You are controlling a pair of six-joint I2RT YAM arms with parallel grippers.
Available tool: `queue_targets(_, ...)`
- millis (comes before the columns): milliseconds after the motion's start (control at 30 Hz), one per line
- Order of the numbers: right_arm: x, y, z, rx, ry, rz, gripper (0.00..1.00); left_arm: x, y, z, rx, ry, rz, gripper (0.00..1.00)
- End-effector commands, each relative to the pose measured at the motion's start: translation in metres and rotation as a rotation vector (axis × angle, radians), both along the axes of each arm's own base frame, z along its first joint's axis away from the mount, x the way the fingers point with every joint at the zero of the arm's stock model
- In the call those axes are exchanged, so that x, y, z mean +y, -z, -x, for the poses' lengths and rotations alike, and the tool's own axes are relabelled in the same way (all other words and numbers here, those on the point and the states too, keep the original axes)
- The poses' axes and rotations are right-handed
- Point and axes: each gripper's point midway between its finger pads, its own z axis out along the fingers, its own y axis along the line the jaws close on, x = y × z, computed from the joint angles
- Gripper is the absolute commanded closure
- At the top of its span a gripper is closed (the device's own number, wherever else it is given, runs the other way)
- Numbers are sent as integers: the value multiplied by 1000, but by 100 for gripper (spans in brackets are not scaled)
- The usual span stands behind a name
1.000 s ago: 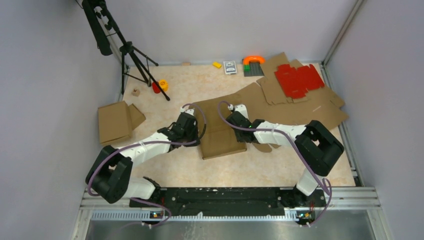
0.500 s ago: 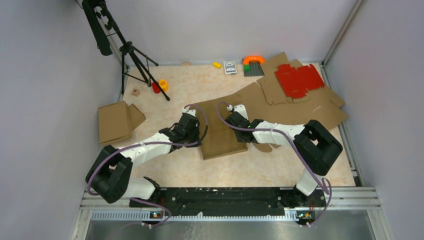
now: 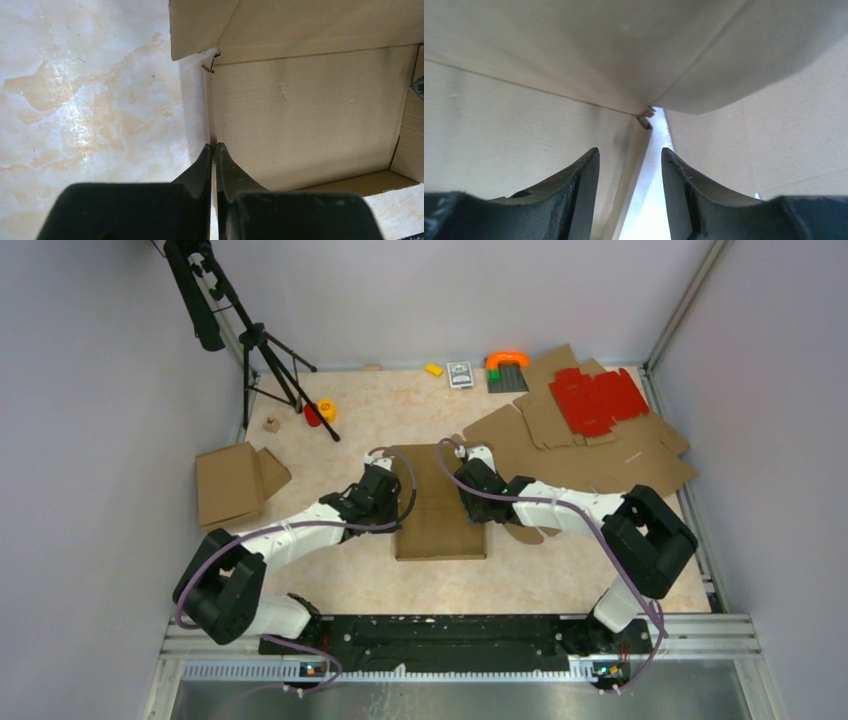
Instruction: Fold the paper box
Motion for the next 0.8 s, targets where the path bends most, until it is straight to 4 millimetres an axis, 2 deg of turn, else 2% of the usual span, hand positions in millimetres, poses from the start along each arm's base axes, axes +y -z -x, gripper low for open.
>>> queue_targets(0, 17, -23, 0, 0, -28, -159, 50, 1, -1, -1, 3, 7, -34, 100)
queue_targets(167, 16, -32, 0, 10, -40, -312, 45, 2, -3, -1, -3, 13, -38, 98)
queue_targets(200, 14, -40, -3, -22, -42, -331, 43, 2, -5, -2, -10, 12, -40, 93)
queue_targets(233, 9, -48, -6, -57, -40, -330, 40, 4, -6, -2, -16, 10, -48, 82)
queue_targets(267, 5, -55, -9, -92, -37, -327, 38, 5, -8, -3, -22, 10, -52, 76)
queue_targets(400, -12, -84, -20, -186, -23, -342, 36, 7, -22, -5, -58, 13, -50, 65)
queue_targets(600, -29, -123, -39, -266, 7, -433, 36, 5, -53, -2, -116, 40, 5, 58)
queue_targets(667, -28, -144, -48, -302, -7, -480, 36, 6, -64, 2, -128, 46, 20, 58)
queue_targets(733, -26, -164, -57, -345, -35, -506, 36, 6, -73, 8, -128, 65, 39, 59)
queue_targets(767, -24, -176, -63, -371, -49, -511, 36, 4, -77, 13, -123, 85, 52, 64)
